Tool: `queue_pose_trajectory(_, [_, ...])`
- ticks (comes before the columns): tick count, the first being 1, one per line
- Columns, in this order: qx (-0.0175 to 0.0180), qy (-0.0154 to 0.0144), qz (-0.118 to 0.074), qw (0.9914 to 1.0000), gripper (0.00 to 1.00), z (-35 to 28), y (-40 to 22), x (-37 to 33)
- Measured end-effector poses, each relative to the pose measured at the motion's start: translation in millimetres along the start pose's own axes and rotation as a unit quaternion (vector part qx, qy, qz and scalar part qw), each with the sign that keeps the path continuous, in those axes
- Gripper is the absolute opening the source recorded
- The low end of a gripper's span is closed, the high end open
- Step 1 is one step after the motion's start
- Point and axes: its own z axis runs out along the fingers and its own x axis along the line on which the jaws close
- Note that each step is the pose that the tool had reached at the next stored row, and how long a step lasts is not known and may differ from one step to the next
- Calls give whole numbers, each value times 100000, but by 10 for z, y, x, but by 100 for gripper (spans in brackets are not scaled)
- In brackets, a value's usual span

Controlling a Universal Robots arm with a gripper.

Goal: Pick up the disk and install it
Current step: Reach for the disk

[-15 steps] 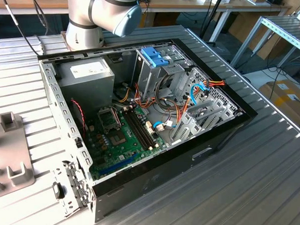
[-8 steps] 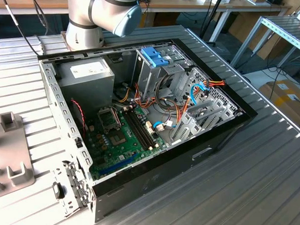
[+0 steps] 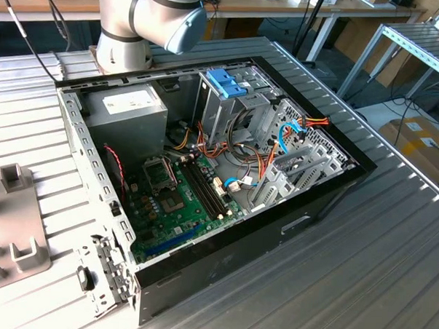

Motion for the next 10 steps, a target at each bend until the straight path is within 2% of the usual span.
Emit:
queue_pose_trajectory(7, [147, -7, 3, 100000, 11, 79, 94, 56])
queue_pose_trajectory(10, [160, -8, -5, 100000, 11, 86, 101, 58])
